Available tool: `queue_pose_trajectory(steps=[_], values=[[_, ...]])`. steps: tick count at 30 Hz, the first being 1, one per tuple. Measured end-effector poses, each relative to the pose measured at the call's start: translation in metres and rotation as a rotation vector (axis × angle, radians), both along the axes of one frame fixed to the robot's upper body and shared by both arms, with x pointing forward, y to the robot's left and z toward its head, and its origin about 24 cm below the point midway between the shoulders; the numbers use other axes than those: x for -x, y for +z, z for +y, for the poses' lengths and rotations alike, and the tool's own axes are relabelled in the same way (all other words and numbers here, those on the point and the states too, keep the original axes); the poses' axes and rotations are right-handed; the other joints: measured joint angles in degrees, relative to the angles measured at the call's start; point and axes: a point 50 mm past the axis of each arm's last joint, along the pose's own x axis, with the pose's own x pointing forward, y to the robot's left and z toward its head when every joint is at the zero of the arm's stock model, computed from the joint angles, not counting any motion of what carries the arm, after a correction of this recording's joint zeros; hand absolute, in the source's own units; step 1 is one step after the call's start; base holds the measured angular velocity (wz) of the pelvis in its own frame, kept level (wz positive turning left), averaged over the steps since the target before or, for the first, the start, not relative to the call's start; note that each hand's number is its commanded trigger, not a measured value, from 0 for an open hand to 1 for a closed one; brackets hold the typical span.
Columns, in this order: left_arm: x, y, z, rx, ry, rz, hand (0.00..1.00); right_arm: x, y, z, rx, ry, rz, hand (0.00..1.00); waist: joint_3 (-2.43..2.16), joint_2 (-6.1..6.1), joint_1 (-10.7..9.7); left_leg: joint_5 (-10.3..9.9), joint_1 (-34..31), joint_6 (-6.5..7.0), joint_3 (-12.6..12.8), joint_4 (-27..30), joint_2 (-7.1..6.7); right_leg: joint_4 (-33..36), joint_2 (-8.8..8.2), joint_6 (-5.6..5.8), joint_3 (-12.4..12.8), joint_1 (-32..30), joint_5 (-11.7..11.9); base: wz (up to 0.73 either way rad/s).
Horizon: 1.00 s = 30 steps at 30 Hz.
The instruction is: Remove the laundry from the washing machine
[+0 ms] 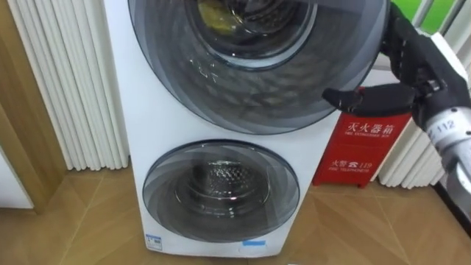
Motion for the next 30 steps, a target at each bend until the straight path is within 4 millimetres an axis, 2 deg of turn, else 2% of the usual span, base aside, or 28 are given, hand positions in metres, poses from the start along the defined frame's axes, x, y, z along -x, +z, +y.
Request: queue_pose_trajectory(steps=[3, 5, 7, 16, 23, 26, 29, 30], values=[[0.001, -0.001, -0.001, 0.007, 0.005, -0.002, 0.0, 0.01, -0.005, 0.005, -0.031, 0.039, -0.016, 0.0, 0.25, 0.43, 0.0, 0.0, 0.3, 0.0, 0.1, 0.0, 0.03, -0.1, 0.11, -0.01, 0.2, 0.3, 0.0, -0.02], [0.004, -0.003, -0.003, 0.013, -0.007, 0.012, 0.0, 0.014, -0.007, 0.009, -0.049, 0.059, -0.022, 0.0, 0.25, 0.63, -0.1, 0.0, 0.5, 0.0, 0.1, 0.0, 0.04, -0.3, 0.17, -0.03, 0.4, 0.6, 0.0, 0.0], [0.004, -0.005, -0.007, 0.021, -0.007, 0.014, 0.0, 0.016, -0.009, 0.013, -0.067, 0.089, -0.03, 0.0, 0.24, 1.23, -0.1, -0.5, 0.6, -0.55, 0.1, 0.0, 0.32, -0.7, 0.48, -0.12, 0.4, 0.6, 0.1, 0.0], [0.007, -0.008, -0.014, 0.041, -0.007, 0.029, 0.0, 0.025, -0.001, 0.04, -0.156, 0.275, -0.076, 0.0, -0.47, 3.29, -1.5, -0.4, -0.2, -0.62, 0.1, 0.0, 0.37, -0.5, 0.6, -0.31, 0.6, -0.2, 0.3, 0.0], [-0.003, -0.009, -0.018, 0.043, -0.042, 0.016, 0.0, 0.03, 0.002, 0.055, -0.168, 0.363, -0.09, 0.0, -0.49, 2.76, -1.6, -0.4, 0.0, -0.63, 0.5, 0.0, 0.39, -0.5, 0.67, -0.31, 0.8, -0.2, 0.3, -0.03], [-0.005, -0.01, -0.018, 0.042, -0.047, 0.017, 0.0, 0.033, 0.004, 0.062, -0.208, 0.416, -0.101, 0.0, -0.38, 2.21, -1.6, -0.4, -0.1, -0.67, 0.5, 0.1, 0.45, -0.5, 0.72, -0.35, 0.8, -0.2, 0.3, 0.0], [-0.005, -0.01, -0.019, 0.044, -0.057, 0.022, 0.0, 0.035, 0.004, 0.069, -0.24, 0.468, -0.101, 0.0, -0.59, 1.38, -1.5, -0.4, -0.1, -0.69, 0.5, 0.1, 0.58, -0.7, 0.81, -0.42, 0.6, -0.1, 0.4, 0.0], [-0.004, -0.01, -0.02, 0.047, -0.052, 0.022, 0.0, 0.036, 0.003, 0.074, -0.25, 0.499, -0.094, 0.0, -0.47, 1.41, -1.3, -0.4, -0.2, -0.7, 0.5, 0.1, 0.61, -0.7, 0.84, -0.45, 0.6, -0.1, 0.4, 0.0]])
